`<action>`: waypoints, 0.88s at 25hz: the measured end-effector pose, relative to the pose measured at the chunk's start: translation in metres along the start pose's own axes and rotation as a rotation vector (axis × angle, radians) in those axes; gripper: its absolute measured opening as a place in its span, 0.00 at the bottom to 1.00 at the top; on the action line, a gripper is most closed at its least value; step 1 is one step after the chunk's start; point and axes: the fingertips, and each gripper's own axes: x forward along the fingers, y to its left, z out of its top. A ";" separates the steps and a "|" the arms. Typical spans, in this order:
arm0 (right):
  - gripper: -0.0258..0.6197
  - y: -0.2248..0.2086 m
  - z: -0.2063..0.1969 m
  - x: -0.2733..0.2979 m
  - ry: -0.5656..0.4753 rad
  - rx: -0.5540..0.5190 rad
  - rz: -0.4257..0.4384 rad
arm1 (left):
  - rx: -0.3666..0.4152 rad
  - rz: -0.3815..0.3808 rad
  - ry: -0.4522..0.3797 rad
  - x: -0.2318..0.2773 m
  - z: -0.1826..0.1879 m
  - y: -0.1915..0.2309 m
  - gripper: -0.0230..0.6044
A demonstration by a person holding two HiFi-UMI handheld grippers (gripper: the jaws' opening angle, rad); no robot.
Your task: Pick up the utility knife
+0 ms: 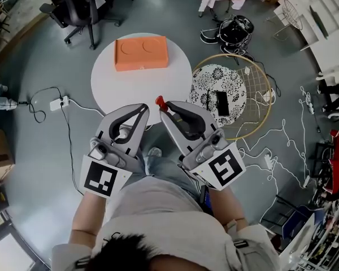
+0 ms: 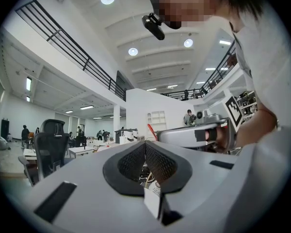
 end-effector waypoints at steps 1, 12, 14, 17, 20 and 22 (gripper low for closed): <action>0.13 0.000 0.002 0.001 -0.004 -0.002 0.004 | 0.002 0.005 -0.001 0.000 0.001 0.001 0.05; 0.13 -0.003 0.005 0.009 -0.026 0.005 0.045 | 0.017 0.041 -0.018 0.003 0.010 0.008 0.05; 0.13 -0.004 0.006 0.010 -0.030 0.004 0.051 | 0.018 0.048 -0.020 0.004 0.011 0.010 0.05; 0.13 -0.005 0.006 0.014 -0.030 -0.002 0.057 | 0.023 0.053 -0.018 0.005 0.010 0.013 0.05; 0.13 -0.005 0.009 0.000 -0.038 -0.005 0.061 | 0.031 0.051 -0.023 0.007 0.014 -0.002 0.05; 0.13 -0.005 0.011 -0.011 -0.044 -0.006 0.063 | 0.037 0.049 -0.026 0.009 0.017 -0.013 0.05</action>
